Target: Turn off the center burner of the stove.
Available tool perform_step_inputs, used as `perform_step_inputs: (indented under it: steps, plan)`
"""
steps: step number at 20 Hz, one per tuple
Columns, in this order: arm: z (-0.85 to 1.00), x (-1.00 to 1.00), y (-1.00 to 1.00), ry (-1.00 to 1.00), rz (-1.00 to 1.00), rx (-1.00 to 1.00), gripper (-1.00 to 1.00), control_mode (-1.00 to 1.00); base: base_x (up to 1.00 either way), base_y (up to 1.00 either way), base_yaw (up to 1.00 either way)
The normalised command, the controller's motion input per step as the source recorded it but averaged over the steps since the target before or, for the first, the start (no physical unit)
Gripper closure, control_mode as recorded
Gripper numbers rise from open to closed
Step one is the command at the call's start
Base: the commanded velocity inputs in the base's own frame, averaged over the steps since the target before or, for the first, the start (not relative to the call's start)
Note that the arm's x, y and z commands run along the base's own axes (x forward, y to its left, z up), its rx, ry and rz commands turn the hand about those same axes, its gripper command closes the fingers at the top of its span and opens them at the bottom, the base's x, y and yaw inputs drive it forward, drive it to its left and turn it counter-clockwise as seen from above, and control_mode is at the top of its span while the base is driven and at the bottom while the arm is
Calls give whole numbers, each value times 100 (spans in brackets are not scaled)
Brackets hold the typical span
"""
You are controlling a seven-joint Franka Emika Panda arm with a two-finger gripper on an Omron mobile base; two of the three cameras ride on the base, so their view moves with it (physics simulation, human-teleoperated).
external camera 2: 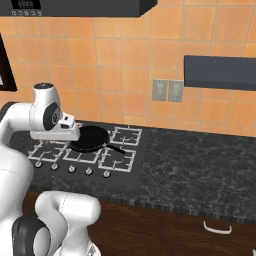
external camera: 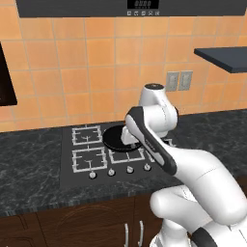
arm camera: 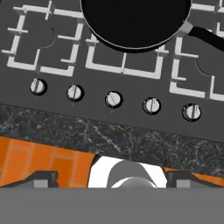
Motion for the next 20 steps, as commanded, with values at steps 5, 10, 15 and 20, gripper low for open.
perform_step_inputs:
  steps: [5,10,15,20]
  plan:
    - [-71,24,12,9,4,-5,-100,-100,0,0,0]
    - [-82,22,23,2,7,-1,-100,-100,0,0,0]
    - [-59,14,6,-6,4,0,-100,-100,0,0,0]
    - [-38,2,-5,-5,0,0,-100,-100,0,0,0]
